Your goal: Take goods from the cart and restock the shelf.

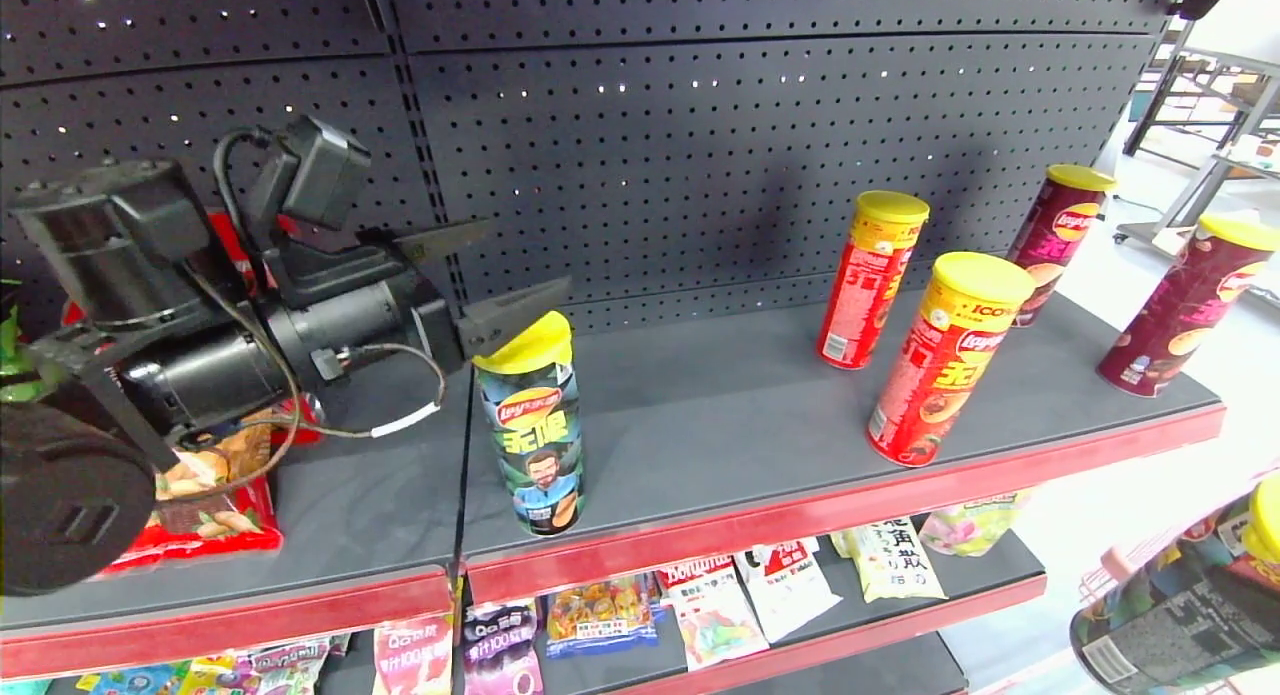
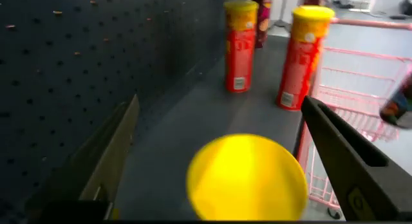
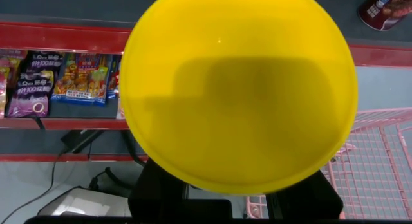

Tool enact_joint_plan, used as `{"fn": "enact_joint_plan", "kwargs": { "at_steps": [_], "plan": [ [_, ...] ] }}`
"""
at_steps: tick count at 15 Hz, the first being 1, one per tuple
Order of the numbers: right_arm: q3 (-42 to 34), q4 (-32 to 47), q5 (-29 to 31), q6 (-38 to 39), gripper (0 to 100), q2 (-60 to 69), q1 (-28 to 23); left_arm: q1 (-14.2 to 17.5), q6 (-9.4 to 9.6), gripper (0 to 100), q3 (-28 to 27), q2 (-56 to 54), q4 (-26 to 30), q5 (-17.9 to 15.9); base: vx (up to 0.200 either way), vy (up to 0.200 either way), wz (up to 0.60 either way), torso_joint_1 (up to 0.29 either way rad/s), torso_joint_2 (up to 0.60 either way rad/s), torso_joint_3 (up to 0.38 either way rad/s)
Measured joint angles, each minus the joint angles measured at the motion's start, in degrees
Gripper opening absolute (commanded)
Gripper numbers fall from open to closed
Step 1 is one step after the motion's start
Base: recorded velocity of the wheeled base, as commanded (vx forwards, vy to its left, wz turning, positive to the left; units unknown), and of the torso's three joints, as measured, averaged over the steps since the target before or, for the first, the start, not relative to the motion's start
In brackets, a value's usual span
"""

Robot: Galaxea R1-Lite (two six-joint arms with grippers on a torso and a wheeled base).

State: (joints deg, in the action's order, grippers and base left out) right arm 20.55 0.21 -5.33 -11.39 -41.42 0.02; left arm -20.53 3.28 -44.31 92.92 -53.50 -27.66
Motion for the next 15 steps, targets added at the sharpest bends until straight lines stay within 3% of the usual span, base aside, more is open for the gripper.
{"fn": "enact_joint_plan", "kwargs": {
  "at_steps": [3,5,7,9,12,15],
  "plan": [
    [1.63,-0.02,0.00,-0.07,0,-0.80,0.09,0.05,-2.27,100,-3.80,-4.83,14.92,13.06,0.000,0.000,0.00,0.000,0.00,0.000],
    [3.36,0.30,2.90,-0.84,0,-1.44,0.05,0.79,-2.41,100,-3.75,-9.53,26.95,17.35,0.000,0.000,0.00,0.000,0.00,0.000],
    [4.83,0.44,4.78,-2.18,0,-2.60,0.85,2.69,-0.46,100,-3.18,-16.82,46.42,20.52,0.000,0.000,0.00,0.000,0.00,0.000],
    [4.85,-0.02,0.79,-2.02,0,-3.50,2.54,4.57,1.84,100,-2.44,-24.92,60.32,21.28,0.000,0.000,0.00,0.000,0.00,0.000],
    [5.92,0.09,-0.33,-2.24,0,-4.06,4.57,6.23,3.36,100,2.50,-38.81,71.13,21.81,0.000,0.000,0.00,0.000,0.00,0.000],
    [6.73,0.15,-0.52,-2.32,0,-4.28,5.81,7.22,4.11,100,10.45,-50.05,75.80,26.69,0.000,0.000,0.00,0.000,0.00,0.000]
  ]
}}
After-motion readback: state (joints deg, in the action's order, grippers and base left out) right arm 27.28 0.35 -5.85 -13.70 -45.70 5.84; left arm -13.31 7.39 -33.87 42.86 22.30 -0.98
